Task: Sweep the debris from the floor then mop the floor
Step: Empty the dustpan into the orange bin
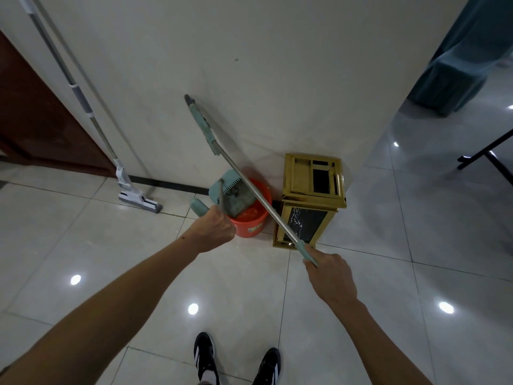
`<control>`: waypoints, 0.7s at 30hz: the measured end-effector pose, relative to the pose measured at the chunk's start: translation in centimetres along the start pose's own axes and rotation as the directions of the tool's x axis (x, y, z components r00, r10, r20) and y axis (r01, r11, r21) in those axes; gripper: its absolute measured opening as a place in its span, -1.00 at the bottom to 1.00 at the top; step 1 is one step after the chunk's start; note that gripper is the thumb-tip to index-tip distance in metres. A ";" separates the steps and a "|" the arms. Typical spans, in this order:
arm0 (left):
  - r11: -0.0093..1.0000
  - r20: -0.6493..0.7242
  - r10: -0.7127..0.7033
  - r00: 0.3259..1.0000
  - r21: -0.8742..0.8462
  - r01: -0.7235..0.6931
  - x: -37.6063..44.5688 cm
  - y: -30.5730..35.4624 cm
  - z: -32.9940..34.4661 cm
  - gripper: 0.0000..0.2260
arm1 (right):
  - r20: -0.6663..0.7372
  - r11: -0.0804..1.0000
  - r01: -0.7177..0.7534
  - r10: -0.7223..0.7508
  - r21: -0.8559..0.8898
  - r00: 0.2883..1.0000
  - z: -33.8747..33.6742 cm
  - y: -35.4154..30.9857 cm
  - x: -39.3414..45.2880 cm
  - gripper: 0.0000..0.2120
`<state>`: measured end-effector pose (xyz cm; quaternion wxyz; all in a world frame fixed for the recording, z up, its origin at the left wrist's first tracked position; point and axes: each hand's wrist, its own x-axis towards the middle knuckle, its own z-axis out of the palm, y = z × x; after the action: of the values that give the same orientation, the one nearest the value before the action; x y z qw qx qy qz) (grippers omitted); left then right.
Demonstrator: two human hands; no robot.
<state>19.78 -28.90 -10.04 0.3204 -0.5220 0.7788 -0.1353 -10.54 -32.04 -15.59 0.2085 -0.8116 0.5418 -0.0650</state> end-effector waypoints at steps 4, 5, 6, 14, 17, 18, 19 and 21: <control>0.999 0.028 0.003 1.000 0.046 -0.005 -0.1 0.6 0.5 -0.84 | -0.013 1.000 0.006 -0.006 0.008 1.000 1.0 -1.0 1.1 -0.62; 0.998 0.025 0.004 1.000 0.056 -0.006 -0.1 0.7 0.5 -0.86 | -0.005 1.000 -0.005 0.005 -0.002 1.000 1.3 -1.0 1.3 -0.63; 0.998 0.018 0.006 1.000 0.055 -0.007 -0.1 0.7 0.6 -0.88 | 0.007 1.000 -0.022 0.022 -0.012 1.000 1.6 -1.0 1.4 -0.65; 1.000 -0.048 0.015 0.999 0.015 -0.014 0.2 0.2 0.8 -0.85 | 0.022 0.996 -0.057 0.059 -0.072 0.998 2.3 0.2 0.7 -0.61; 1.000 -0.059 -0.003 0.998 0.029 0.005 0.4 0.0 0.3 -0.79 | 0.013 0.997 -0.035 0.036 -0.066 0.999 2.2 -0.1 1.1 -0.60; 1.000 -0.083 -0.011 0.996 0.017 0.012 0.4 -0.2 0.0 -0.76 | 0.018 0.997 -0.033 0.034 -0.067 0.999 2.2 -0.2 1.3 -0.59; 1.000 -0.104 -0.014 0.995 -0.001 0.014 0.3 -0.4 -0.3 -0.72 | 0.027 0.997 -0.036 0.038 -0.067 0.999 2.2 -0.3 1.5 -0.59; 0.999 -0.136 -0.024 0.990 -0.038 0.019 0.2 -0.8 -0.8 -0.67 | 0.049 0.996 -0.056 0.059 -0.070 0.997 2.2 -0.4 1.8 -0.62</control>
<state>19.80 -29.48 -9.07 0.2551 -0.5257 0.7956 -0.1597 -8.73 -32.97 -17.64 0.1959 -0.8039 0.5613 -0.0197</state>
